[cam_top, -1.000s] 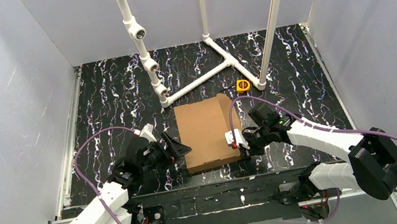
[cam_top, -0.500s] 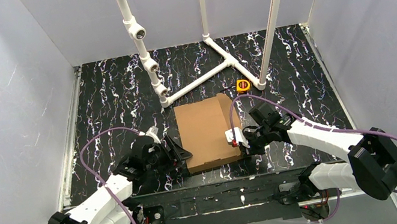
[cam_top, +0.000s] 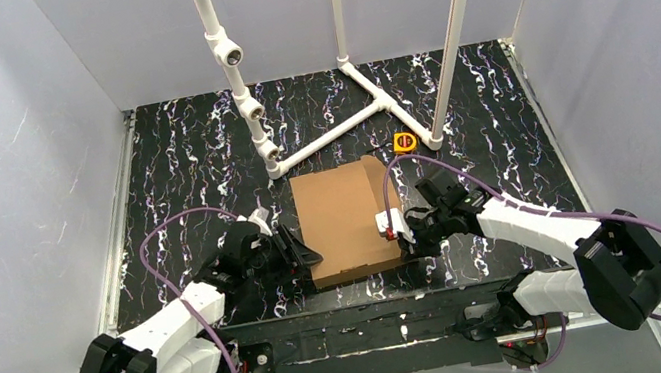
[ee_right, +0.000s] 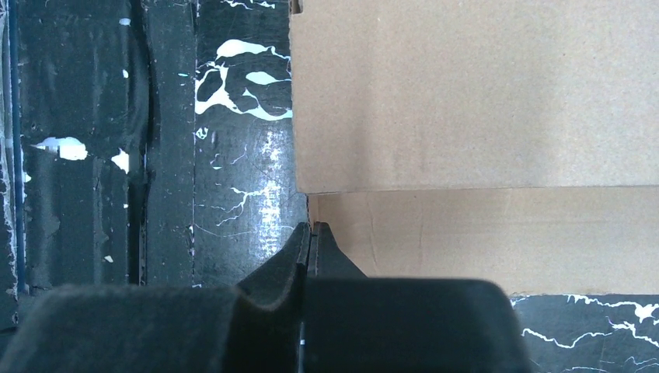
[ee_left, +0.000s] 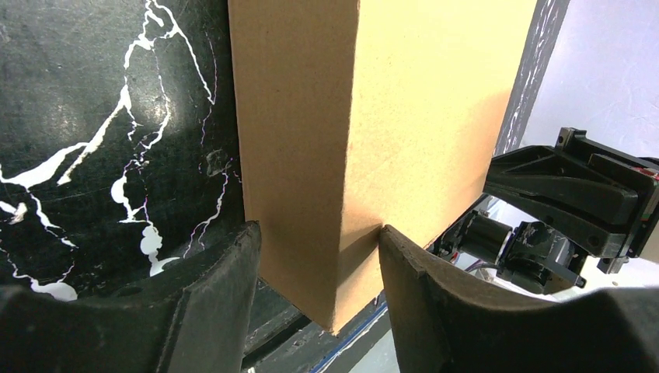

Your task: Fold the paper box

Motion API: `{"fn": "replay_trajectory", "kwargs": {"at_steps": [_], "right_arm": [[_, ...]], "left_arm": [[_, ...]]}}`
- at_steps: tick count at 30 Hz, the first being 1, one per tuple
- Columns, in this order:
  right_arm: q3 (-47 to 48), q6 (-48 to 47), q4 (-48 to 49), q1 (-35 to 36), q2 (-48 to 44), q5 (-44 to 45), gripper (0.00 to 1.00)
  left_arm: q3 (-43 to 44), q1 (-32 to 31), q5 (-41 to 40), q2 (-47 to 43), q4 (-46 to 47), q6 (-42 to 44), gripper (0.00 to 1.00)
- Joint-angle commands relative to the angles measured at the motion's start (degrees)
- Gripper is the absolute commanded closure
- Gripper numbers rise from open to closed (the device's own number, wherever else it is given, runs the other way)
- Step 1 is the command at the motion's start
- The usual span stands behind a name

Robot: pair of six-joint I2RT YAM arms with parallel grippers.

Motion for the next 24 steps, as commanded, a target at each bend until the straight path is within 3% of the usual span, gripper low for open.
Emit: {"fn": "replay_trajectory", "kwargs": {"at_steps": [1,20,24], "right_arm": [[0.7,1.9,0.3,-0.4,1.4,1.1,0.99],[3.8,-5.5,-4.8,2.6,-2.1,-2.5,0.99],[4.9,-3.4,-3.9,3.9,-1.3,-1.4,0.99]], "left_arm": [[0.6,-0.3,-1.4,1.1,-2.2,2.0,0.46],[4.0,-0.4,1.1,4.0,-2.2,3.0,0.48],[4.4,-0.8,1.2,4.3,-2.2,3.1,0.48]]}}
